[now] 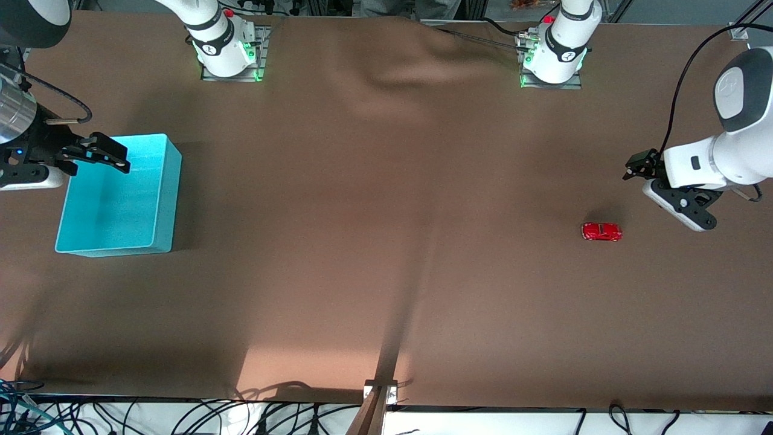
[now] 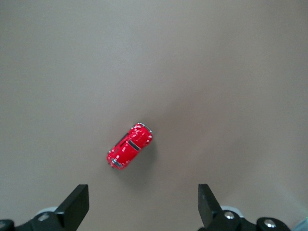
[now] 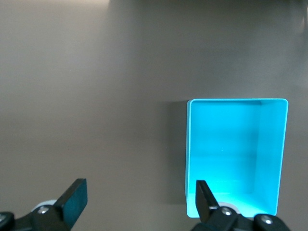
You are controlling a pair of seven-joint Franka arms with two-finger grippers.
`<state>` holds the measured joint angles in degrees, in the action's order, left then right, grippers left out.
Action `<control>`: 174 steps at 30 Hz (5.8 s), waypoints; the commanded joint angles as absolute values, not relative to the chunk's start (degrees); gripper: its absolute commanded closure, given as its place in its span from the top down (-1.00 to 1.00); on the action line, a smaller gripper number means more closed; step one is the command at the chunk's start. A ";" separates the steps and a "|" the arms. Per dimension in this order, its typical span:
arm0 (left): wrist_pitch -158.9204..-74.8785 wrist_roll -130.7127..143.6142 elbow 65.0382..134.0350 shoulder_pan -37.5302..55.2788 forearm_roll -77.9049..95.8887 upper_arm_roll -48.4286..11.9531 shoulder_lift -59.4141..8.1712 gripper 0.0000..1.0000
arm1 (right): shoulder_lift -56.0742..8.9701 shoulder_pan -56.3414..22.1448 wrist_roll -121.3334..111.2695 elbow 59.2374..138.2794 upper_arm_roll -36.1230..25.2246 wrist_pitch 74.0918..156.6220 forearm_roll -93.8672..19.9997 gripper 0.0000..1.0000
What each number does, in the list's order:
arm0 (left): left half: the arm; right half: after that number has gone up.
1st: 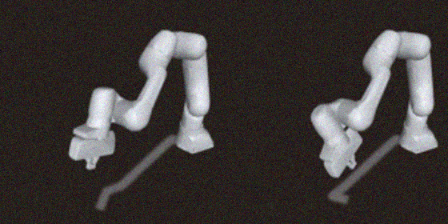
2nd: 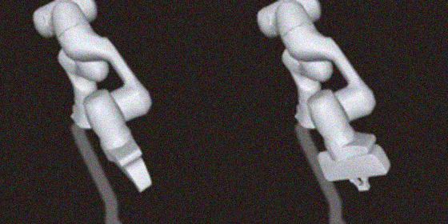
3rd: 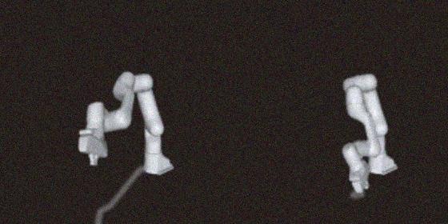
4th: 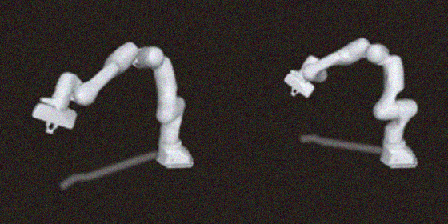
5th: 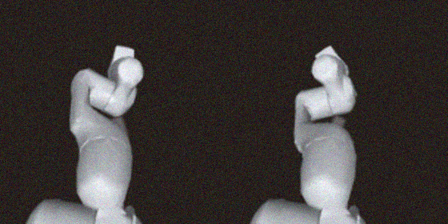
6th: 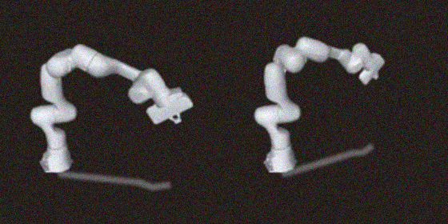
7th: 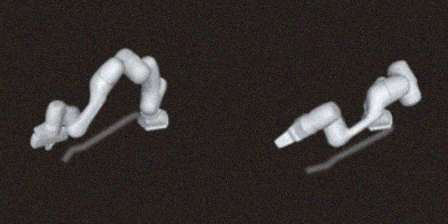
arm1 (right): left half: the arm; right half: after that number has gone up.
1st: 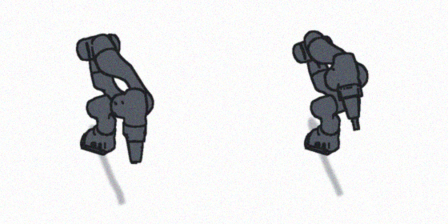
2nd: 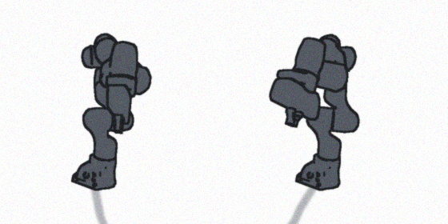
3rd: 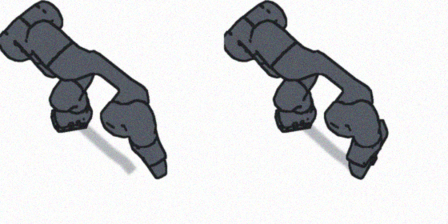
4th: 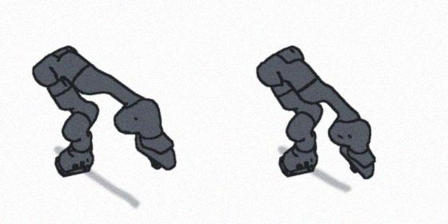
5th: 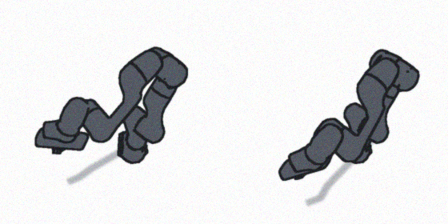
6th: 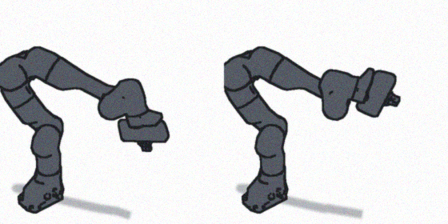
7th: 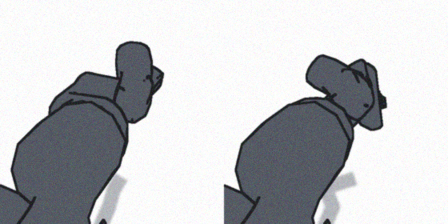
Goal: Wind red beetle toy and store in blue box
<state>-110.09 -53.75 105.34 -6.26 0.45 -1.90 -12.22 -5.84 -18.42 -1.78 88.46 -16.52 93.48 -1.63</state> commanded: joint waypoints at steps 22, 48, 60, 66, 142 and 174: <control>-138.33 -93.07 117.33 -9.32 -1.14 -2.02 -23.64 1.00 | -5.98 -18.46 -1.67 87.45 -16.52 92.55 -1.67 1.00; -143.53 -94.39 119.09 -9.14 -9.93 -2.02 -27.42 -0.31 | -5.98 -18.46 -1.67 87.45 -16.52 92.55 -1.76 1.00; -143.52 -95.18 119.00 -8.96 -10.11 -2.11 -27.69 -1.00 | -5.98 -18.46 -1.67 87.45 -16.52 92.55 -1.76 1.00; -143.44 -95.19 119.00 -8.96 -10.02 -2.20 -27.86 -1.00 | -5.98 -18.46 -1.67 87.45 -16.52 92.55 -1.76 1.00; -144.32 -103.10 113.91 -17.31 -9.40 -0.26 -31.99 1.00 | -5.98 -18.46 -1.67 87.45 -16.61 92.55 -1.85 1.00; -137.29 -90.98 112.68 -16.70 -9.49 -0.70 -21.72 1.00 | -5.98 -18.46 -1.67 87.45 -16.52 92.55 -1.85 1.00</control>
